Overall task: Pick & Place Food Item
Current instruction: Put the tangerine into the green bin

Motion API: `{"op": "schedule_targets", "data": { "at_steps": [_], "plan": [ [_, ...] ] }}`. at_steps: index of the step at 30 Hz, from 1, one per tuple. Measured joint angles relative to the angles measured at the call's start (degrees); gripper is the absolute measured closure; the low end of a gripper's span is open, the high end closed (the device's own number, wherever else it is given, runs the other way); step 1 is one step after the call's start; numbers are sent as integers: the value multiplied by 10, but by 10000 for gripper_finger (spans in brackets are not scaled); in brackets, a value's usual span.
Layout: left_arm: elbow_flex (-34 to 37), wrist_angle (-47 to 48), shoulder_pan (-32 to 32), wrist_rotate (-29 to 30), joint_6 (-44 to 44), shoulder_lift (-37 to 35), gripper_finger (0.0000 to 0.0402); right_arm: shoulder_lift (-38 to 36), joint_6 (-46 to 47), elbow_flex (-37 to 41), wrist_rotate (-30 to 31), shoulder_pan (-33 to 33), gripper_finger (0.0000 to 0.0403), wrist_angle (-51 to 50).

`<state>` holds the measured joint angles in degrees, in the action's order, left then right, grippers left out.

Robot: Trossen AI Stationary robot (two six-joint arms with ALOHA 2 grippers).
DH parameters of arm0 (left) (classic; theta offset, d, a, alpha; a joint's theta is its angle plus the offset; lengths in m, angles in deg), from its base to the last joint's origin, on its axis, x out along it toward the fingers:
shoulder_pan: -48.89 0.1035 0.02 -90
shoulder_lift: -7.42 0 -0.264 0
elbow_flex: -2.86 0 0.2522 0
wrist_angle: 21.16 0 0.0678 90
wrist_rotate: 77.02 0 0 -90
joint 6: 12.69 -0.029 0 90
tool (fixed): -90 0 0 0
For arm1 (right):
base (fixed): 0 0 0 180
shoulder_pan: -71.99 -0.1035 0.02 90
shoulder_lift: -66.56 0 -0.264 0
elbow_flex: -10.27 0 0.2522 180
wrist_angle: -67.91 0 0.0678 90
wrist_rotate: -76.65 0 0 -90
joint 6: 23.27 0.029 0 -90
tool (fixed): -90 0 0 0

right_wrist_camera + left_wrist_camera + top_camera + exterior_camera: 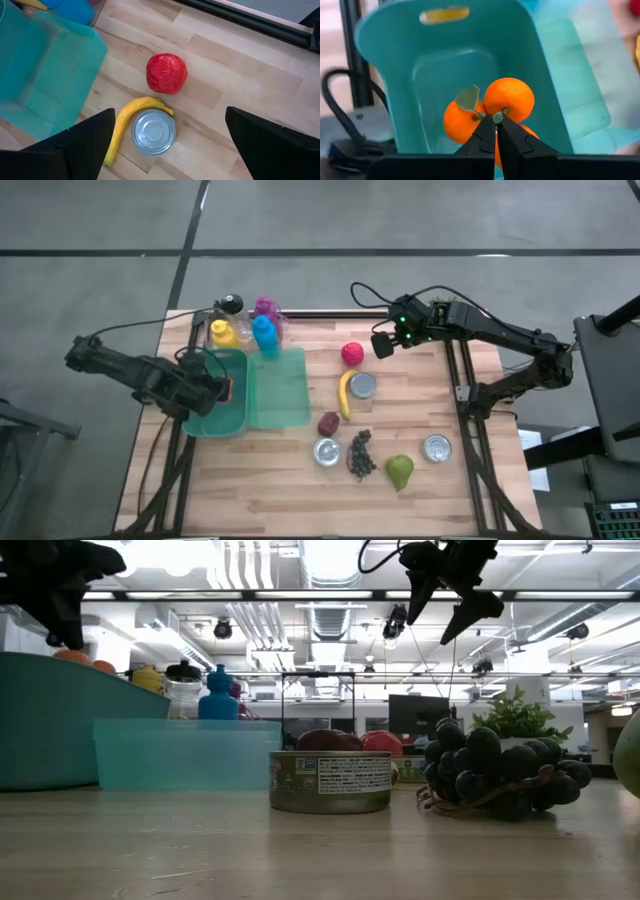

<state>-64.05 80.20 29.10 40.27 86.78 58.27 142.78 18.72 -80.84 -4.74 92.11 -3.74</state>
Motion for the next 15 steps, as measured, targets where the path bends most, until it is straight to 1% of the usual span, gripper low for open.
{"op": "schedule_targets", "data": {
  "at_steps": [2,7,15],
  "plan": [
    [7,-16,15,-11,-9,0,396,0,0,0,0,0,25,0],
    [29,-55,53,-18,-53,0,396,0,0,0,0,0,25,0],
    [60,-102,132,-64,-128,0,396,0,0,0,0,0,25,0]
  ]
}}
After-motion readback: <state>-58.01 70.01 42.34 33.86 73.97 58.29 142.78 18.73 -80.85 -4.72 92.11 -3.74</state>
